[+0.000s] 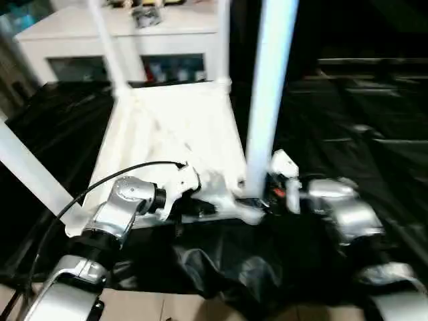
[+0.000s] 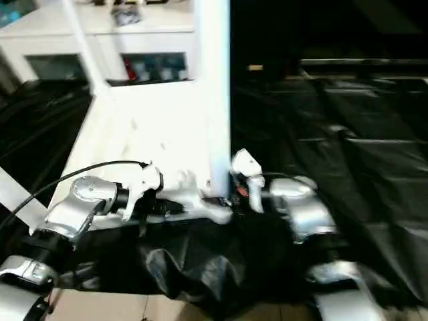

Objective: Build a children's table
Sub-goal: Rotate leg to tighten

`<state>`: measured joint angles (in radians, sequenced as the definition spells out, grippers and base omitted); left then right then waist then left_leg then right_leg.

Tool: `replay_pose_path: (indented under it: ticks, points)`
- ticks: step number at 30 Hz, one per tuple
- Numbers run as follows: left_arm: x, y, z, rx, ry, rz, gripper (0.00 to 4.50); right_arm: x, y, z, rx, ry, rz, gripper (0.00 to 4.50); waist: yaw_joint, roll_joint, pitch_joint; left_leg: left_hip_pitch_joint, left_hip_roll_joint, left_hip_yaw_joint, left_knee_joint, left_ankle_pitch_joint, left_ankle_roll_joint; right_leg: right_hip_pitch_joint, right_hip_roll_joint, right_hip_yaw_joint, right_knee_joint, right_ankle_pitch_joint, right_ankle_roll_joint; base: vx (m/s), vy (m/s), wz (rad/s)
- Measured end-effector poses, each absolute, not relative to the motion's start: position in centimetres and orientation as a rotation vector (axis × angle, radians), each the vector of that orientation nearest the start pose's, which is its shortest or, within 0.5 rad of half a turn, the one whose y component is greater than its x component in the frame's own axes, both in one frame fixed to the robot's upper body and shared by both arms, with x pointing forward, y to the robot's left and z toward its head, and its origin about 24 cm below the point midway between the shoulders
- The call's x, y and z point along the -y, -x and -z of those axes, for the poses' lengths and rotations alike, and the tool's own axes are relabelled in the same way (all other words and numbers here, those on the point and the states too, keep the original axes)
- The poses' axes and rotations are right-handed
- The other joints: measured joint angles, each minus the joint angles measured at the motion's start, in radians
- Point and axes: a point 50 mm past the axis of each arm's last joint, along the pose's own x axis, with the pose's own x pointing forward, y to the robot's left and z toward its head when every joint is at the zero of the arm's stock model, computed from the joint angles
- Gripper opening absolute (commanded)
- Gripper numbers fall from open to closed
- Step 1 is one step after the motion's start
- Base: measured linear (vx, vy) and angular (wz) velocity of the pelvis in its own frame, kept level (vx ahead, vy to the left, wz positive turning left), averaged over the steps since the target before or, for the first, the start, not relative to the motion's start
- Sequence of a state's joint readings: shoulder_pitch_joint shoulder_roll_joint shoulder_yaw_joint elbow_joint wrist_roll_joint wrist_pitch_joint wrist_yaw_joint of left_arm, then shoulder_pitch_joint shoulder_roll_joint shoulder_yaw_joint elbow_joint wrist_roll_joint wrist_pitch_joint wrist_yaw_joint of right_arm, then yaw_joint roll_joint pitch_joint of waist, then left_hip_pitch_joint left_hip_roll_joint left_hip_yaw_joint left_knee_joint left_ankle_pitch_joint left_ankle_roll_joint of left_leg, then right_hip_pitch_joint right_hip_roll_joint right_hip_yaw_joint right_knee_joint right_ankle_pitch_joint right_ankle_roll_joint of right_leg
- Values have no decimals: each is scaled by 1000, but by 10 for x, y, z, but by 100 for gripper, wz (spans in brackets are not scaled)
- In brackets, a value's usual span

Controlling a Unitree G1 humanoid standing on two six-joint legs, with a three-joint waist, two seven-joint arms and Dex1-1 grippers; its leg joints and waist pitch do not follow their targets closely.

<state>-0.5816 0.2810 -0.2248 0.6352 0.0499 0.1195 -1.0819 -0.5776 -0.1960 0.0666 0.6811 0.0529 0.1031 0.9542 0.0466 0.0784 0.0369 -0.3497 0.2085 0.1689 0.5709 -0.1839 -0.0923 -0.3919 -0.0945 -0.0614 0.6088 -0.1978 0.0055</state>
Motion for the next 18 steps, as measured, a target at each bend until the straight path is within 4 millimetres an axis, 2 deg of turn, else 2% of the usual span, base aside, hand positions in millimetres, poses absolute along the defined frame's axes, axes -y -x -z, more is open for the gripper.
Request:
replay_pose_path:
  ticks: [2, 7, 10, 12, 16, 18]
  points:
    - [-113, -324, -39, -422, -306, 1134, 0, 116, -339, -42, -297, 70, -880, 205, -19, -2, 1, 0, 0, -2, 0, 0, 0, -1, 0, -1, -3, 0, 1, -51, 4, -8]
    - [-99, -326, -36, -408, -250, 1012, 0, 104, -352, -41, -300, 58, -661, 203, -43, -2, 1, -1, -1, -5, -3, 0, 0, 0, 1, -3, -13, 0, -1, 0, 0, 0]
    - [-91, -326, -35, -395, -227, 959, 0, 98, -358, -41, -289, 71, -571, 203, -48, -3, 1, -1, -1, -5, -3, 0, 0, -1, 1, -3, -16, 1, -2, 0, 0, 0]
    - [-88, -326, -36, -388, -223, 954, 0, 99, -358, -42, -282, 72, -564, 257, -49, -4, 0, -2, -1, -3, -3, 0, 0, -1, 0, -2, -16, 2, -3, 0, 0, 0]
    - [-86, -325, -37, -379, -221, 955, 0, 99, -359, -43, -268, 59, -575, 279, -48, -4, -1, -1, -1, -2, -3, 0, 0, -1, 1, -3, -14, 8, -12, 0, 0, 0]
    - [-86, -325, -37, -377, -221, 961, 0, 99, -359, -43, -261, 64, -580, 312, -48, -4, -2, -1, -1, -2, -5, 0, 0, -1, 1, -3, -14, 9, -12, 0, 0, 0]
